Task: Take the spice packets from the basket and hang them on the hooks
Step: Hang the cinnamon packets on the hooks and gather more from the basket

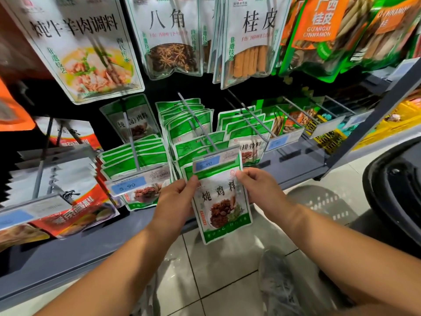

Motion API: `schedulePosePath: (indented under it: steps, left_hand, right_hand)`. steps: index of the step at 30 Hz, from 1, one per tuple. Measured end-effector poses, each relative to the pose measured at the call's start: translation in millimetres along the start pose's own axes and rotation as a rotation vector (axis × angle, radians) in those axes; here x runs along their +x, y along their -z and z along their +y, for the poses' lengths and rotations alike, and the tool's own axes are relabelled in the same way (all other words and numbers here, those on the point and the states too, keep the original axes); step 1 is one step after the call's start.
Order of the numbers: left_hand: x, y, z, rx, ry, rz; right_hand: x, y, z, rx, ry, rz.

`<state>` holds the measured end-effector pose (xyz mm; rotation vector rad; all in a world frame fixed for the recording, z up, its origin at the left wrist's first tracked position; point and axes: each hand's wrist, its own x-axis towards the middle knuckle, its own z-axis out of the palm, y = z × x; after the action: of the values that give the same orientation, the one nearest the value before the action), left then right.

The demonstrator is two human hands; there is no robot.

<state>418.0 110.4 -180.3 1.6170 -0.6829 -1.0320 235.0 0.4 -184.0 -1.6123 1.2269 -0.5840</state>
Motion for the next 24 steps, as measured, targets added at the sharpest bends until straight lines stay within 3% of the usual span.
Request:
schedulePosePath:
  steps: [12,24]
  left_hand:
    - [-4.6,7.1,5.9,-0.141,0.061,0.045]
    - [8.7,-4.9,15.0,-0.061,0.088,0.065]
  right_hand:
    - [0.5,-6.7,-9.5,-0.038,0.081,0.006]
    - [-0.7,1.8,-5.4,0.062,0.023,0.109]
